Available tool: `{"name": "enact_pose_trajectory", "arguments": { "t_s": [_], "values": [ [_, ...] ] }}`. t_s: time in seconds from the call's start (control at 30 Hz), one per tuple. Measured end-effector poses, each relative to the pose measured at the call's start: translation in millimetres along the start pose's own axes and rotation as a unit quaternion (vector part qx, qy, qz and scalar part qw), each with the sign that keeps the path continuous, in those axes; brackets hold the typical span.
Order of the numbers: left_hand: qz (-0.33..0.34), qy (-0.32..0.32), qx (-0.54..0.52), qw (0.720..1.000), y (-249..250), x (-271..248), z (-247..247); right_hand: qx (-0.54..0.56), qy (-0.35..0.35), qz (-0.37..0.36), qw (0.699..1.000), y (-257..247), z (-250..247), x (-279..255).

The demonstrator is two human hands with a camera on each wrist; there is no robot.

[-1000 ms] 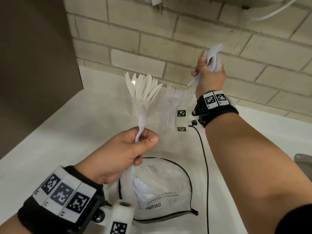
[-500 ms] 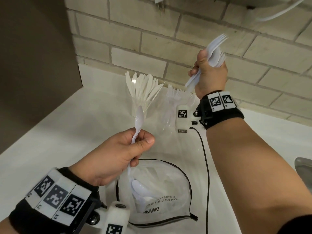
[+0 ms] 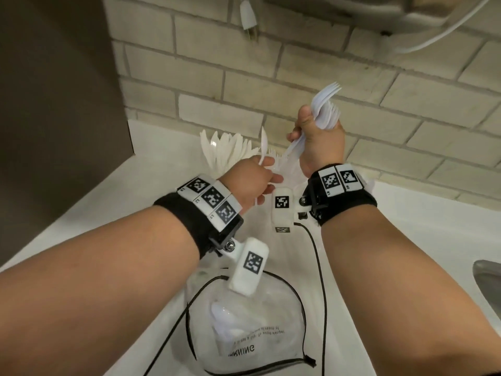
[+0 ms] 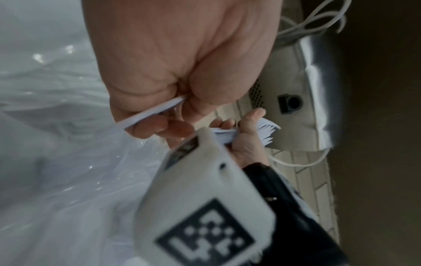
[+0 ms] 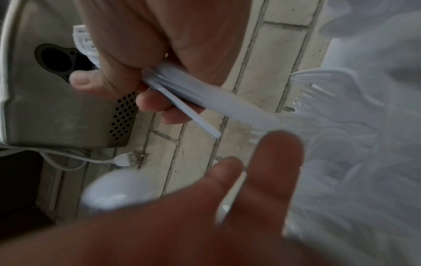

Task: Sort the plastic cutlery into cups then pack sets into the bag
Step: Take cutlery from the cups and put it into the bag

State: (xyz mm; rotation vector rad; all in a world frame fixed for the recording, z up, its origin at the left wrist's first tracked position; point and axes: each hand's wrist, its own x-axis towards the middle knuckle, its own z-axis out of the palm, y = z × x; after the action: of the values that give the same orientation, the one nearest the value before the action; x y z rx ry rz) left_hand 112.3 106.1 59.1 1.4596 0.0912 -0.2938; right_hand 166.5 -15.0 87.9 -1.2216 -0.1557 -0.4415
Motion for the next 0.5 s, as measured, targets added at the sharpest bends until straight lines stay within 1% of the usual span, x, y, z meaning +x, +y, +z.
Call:
{"name": "enact_pose_trajectory", "arguments": {
  "t_s": [0.1, 0.13, 0.3, 0.4, 0.5],
  "values": [
    [-0.054, -0.013, -0.030, 0.998, 7, 18, 16, 0.013, 0.004, 0.002, 1.000, 1, -3, 2],
    [-0.059, -0.014, -0.027, 0.998, 7, 22, 18, 0.017, 0.007, 0.003, 1.000, 1, -4, 3],
    [-0.043, -0.046, 0.039, 0.997, -1, 36, 18, 0.047, 0.019, 0.006, 0.999, -1, -8, 5],
    [-0.018, -0.017, 0.099, 0.995, -1, 38, 18, 0.061, 0.022, 0.000, 0.998, -2, -9, 6],
    [-0.011, -0.008, 0.130, 0.991, 0, 39, 16, 0.061, 0.026, -0.001, 0.998, -1, -9, 6]
  ]
}}
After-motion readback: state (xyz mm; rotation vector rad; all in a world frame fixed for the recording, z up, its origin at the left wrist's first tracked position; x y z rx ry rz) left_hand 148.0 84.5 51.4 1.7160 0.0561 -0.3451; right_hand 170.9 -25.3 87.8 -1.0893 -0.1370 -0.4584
